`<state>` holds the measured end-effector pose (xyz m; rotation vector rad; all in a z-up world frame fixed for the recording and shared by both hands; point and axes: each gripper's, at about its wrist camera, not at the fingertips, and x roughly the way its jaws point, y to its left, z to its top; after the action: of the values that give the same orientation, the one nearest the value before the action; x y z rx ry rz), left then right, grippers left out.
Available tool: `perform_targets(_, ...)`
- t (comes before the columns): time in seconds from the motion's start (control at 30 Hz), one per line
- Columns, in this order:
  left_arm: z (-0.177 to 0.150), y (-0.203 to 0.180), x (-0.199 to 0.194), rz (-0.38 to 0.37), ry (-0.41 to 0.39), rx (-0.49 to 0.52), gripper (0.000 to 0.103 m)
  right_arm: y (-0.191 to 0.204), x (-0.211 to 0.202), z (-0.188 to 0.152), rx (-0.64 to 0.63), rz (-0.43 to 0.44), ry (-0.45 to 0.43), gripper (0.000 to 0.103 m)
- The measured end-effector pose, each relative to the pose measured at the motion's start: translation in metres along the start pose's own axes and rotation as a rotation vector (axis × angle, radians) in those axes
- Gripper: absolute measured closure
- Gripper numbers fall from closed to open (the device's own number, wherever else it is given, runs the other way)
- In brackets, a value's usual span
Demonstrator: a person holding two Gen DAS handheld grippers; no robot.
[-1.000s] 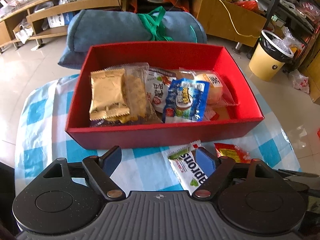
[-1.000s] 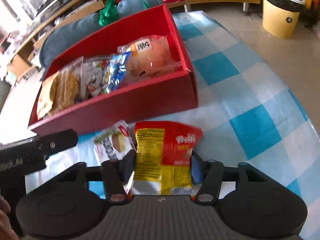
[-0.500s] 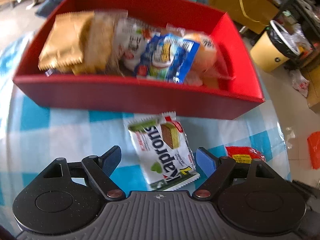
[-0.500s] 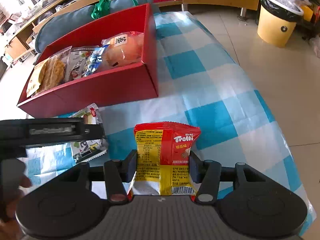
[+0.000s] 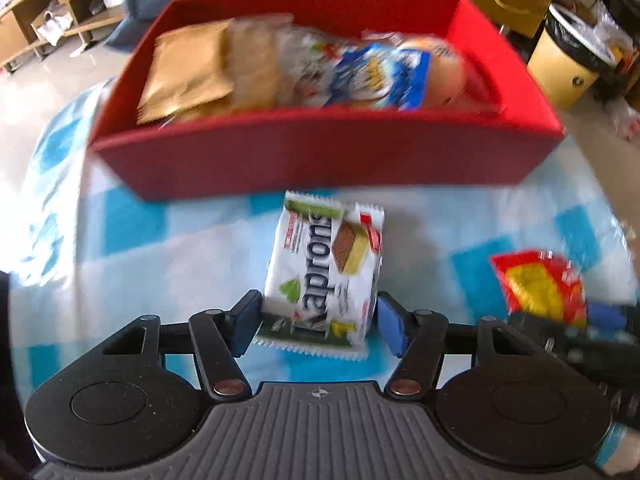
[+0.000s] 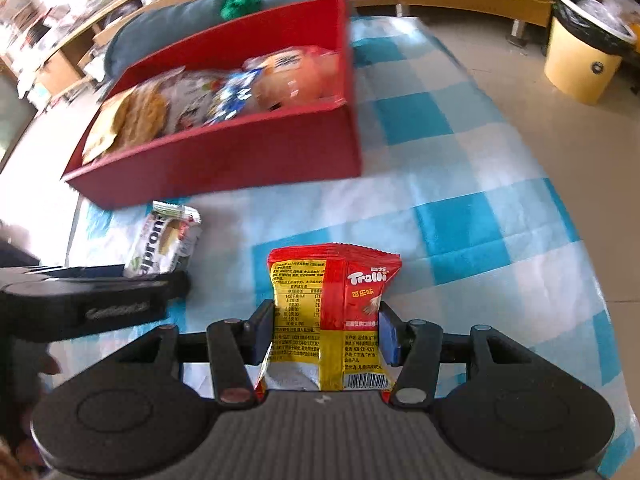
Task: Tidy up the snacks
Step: 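Move the left tool to the white Kaprons wafer while the right tool moves to the Trolli bag, then grasp the Kaprons wafer packet with the left tool while the right tool grasps the Trolli bag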
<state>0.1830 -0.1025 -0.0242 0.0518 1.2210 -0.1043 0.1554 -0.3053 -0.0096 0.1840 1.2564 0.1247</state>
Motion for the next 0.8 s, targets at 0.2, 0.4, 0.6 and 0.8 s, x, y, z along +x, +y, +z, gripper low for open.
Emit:
perform_targets(0.2, -0.005, 0.032, -0.009, -0.018, 0.007, -0.042, 0.018, 0.016, 0.007, -0.005, -0.049, -0.02, 0.004, 0.056)
perform_targets(0.4, 0.006, 0.021, -0.003, 0.0, -0.029, 0.008, 0.014, 0.021, 0.01, -0.006, -0.08, -0.034, -0.01, 0.049)
perform_targets(0.6, 0.001, 0.017, 0.011, 0.016, -0.021, 0.043, 0.006, 0.028, 0.013, -0.01, -0.118, -0.015, -0.02, 0.03)
perform_targets(0.8, -0.004, 0.018, 0.009, 0.033, -0.041, 0.065, 0.0, 0.037, 0.02, -0.012, -0.145, -0.019, -0.016, 0.012)
